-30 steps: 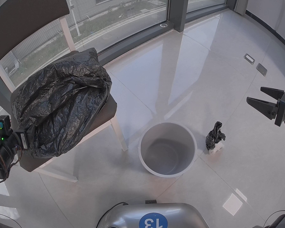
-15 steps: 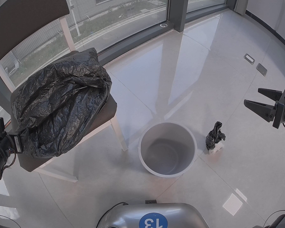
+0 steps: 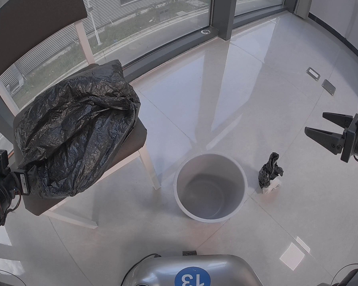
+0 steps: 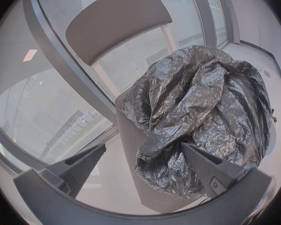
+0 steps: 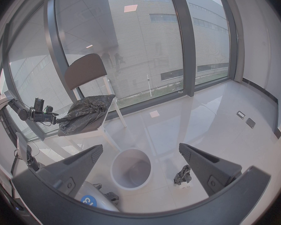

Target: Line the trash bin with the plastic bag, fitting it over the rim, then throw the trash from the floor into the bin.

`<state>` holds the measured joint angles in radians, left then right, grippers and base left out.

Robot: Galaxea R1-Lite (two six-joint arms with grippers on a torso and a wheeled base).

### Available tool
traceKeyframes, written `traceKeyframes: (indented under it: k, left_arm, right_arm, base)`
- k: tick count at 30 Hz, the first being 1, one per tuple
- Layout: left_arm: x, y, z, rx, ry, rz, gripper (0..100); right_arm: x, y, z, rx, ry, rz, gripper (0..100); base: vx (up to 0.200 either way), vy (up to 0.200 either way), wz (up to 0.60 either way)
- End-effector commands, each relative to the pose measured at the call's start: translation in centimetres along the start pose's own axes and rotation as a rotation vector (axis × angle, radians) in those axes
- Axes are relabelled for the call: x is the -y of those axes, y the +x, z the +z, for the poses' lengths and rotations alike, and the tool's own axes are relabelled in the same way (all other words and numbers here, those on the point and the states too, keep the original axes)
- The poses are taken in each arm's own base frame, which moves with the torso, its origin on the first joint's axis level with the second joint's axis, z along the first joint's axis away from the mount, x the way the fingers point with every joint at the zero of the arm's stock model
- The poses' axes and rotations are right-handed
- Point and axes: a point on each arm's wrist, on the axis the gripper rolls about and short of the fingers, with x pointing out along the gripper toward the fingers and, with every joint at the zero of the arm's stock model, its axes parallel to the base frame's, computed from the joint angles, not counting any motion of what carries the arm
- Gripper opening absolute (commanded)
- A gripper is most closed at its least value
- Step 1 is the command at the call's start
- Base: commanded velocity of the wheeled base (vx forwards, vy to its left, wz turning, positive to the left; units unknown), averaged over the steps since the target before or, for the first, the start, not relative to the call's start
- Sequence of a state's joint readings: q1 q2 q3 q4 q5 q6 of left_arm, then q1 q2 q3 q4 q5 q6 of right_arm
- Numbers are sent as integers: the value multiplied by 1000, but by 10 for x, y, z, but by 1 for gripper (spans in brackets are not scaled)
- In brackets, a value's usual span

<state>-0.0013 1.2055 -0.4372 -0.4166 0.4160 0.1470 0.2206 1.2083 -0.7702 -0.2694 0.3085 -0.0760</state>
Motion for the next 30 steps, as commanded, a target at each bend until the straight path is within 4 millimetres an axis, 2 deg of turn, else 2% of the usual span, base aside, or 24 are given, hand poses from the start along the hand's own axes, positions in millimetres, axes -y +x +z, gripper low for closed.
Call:
traceKeyframes:
  k: [1, 7, 12, 22, 23, 30]
  left_arm:
    - [-1, 4, -4, -25, 7, 20, 100]
    - [2, 12, -5, -17, 51, 66, 100]
    - [8, 29, -4, -2, 58, 73, 100]
    - [13, 35, -8, -26, 65, 50, 100]
    - [13, 35, -8, -25, 65, 47, 0]
    - [11, 31, -4, -3, 56, 50, 0]
  right_arm:
    - [1, 2, -1, -7, 2, 2, 100]
    - [1, 4, -5, -22, 6, 3, 100]
    - [1, 4, -4, -6, 1, -1, 100]
    - [3, 10, -3, 7, -17, 1, 100]
    - [3, 12, -3, 9, -18, 2, 100]
    - [5, 19, -2, 35, -26, 2, 100]
  base:
    - [0, 0, 0]
    - [0, 0, 0]
    - [0, 0, 0]
    - [0, 0, 0]
    - [0, 0, 0]
    - [0, 0, 0]
